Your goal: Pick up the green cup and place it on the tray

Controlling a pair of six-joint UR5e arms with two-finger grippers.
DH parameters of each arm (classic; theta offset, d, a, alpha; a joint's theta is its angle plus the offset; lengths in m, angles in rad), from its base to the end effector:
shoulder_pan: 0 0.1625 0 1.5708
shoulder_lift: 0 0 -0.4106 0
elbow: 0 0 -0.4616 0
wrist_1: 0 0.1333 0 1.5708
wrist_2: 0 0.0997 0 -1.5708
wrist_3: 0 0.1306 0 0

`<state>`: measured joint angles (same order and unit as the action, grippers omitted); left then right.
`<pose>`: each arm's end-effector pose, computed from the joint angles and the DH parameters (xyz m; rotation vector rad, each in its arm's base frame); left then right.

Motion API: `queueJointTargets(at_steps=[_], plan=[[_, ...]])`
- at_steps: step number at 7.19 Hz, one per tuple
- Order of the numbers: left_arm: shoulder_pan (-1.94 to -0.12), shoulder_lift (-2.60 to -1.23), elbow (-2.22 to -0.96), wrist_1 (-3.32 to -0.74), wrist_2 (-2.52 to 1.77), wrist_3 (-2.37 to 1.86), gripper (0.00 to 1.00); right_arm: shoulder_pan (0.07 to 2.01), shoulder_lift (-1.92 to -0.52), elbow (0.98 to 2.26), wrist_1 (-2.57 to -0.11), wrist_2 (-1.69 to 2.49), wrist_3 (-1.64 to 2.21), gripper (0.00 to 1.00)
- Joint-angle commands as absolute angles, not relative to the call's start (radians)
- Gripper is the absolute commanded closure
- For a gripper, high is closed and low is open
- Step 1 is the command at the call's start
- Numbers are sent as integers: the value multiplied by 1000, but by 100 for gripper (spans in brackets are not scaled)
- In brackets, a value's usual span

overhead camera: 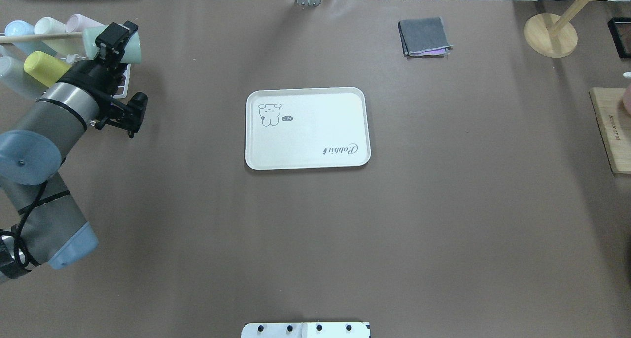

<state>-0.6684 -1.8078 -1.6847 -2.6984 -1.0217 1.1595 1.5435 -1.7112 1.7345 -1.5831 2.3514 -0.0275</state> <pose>0.3853 -0.5609 0.3139 1.4789 -0.6750 1.2365 0.0276 -0.5057 0.6500 0.0105 -0.7807 -0.0563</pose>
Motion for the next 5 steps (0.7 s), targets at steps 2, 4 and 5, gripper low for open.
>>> queueJointTargets(at_steps=[2, 4, 5], plan=[[-564, -1978, -1680, -2585, -1049, 935, 22, 1545, -1710, 1730, -1583, 2342, -28, 0], [-508, -2049, -1646, -2536, -1049, 811, 22, 1545, -1709, 1726, -1582, 2341, -28, 0], [-503, -2084, -1608, -2537, -1049, 758, 22, 1545, -1707, 1726, -1582, 2342, -26, 0]])
